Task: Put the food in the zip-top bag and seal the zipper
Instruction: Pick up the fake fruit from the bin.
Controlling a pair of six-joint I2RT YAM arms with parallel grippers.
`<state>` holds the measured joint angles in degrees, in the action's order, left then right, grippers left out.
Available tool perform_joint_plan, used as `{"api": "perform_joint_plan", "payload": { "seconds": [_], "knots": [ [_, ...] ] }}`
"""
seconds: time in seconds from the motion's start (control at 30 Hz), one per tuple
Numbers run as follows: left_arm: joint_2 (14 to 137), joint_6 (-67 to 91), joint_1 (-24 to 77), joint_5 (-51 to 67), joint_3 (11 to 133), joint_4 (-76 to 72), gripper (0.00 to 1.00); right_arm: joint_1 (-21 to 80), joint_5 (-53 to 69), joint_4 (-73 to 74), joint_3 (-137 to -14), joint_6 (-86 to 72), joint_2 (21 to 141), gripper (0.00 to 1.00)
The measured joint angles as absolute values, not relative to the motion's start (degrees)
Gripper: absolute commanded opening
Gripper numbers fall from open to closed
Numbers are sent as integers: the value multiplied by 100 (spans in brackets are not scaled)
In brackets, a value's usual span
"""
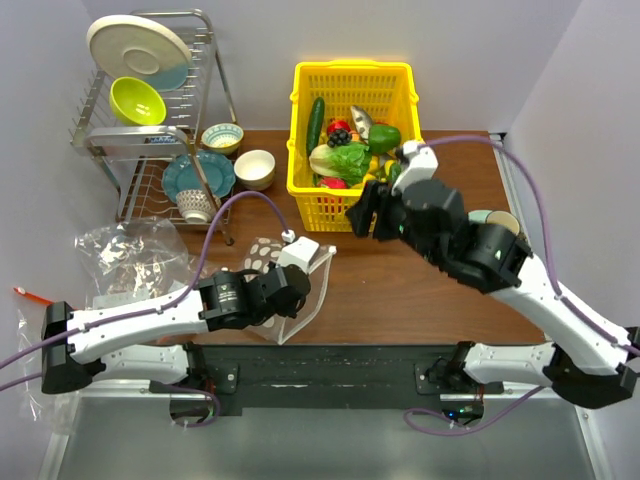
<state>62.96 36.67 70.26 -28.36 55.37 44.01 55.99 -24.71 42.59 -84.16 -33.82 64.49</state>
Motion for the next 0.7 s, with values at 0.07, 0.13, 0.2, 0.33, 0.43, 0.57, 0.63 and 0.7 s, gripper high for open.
{"api": "perform_joint_plan", "payload": {
  "seconds": [0.07,0.13,0.2,0.33,0.43,0.57,0.63,0.7],
  "knots": [
    [6353,3612,7026,-2808,5520,4320,0,5229,-2528,4477,-9157,-3135,6823,66],
    [6357,3566,7026,-2790,5481,4244,0,4742,-2464,4589,-9771,-2906,7247,67],
    [6355,3522,7026,-2790,5448,4154,0,4309,-2412,4731,-10180,-2746,7618,68],
    [6344,3483,7026,-2873,5391,3957,0,3581,-2067,5043,-10986,-2499,8678,76],
    [6346,3483,7026,-2919,5365,3863,0,3280,-1767,5146,-11345,-2375,9395,93],
    [6383,3487,7026,-3017,5365,3780,0,2989,-1483,5341,-11813,-2156,10396,98],
    [6405,3489,7026,-3052,5365,3752,0,2871,-1345,5371,-11959,-2084,10803,99],
    [6412,3489,7026,-3072,5365,3717,0,2770,-1194,5378,-11990,-2025,11120,99]
  ]
}}
